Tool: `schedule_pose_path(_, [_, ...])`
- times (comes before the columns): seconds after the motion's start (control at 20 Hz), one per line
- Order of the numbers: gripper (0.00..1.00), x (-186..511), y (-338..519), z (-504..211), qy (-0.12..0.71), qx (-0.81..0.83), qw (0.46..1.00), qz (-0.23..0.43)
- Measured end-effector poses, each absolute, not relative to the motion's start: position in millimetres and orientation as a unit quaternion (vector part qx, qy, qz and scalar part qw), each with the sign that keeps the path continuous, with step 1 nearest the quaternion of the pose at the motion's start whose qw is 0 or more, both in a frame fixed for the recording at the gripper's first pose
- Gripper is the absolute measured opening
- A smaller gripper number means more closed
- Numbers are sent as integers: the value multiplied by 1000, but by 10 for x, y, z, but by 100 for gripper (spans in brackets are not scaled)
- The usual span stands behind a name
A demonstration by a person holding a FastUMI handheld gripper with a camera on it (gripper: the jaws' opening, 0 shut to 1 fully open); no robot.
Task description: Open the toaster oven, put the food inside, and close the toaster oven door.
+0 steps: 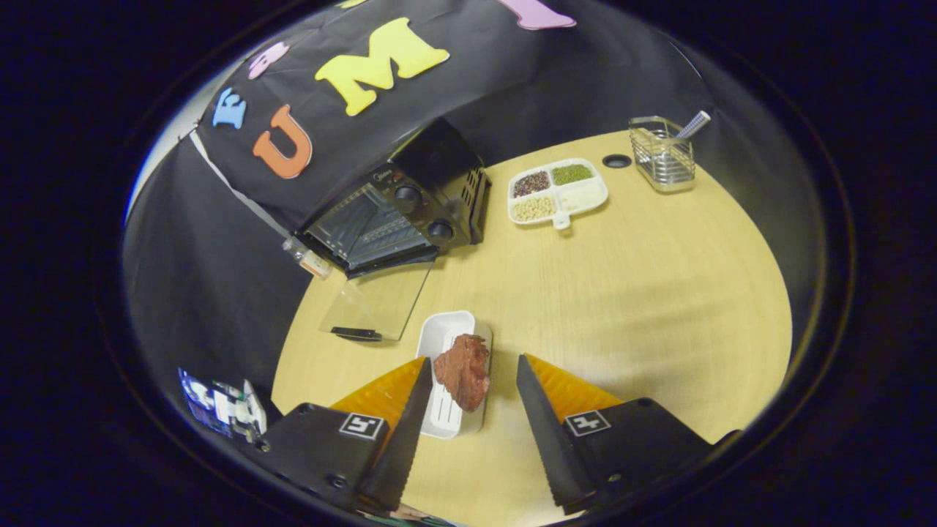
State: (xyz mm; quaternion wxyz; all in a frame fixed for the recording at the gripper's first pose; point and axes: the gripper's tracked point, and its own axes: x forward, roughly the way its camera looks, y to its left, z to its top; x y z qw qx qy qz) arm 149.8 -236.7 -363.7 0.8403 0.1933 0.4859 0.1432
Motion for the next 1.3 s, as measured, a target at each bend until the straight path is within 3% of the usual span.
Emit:
schedule_pose_path(0.15, [58, 1476, -2315, -3736, 506, 241, 813, 159])
schedule_pose_path(0.35, [12, 1403, -2237, -3703, 504, 264, 805, 167])
schedule_pose_path(1.3, [9, 938, -893, -2638, 388, -32, 904, 178])
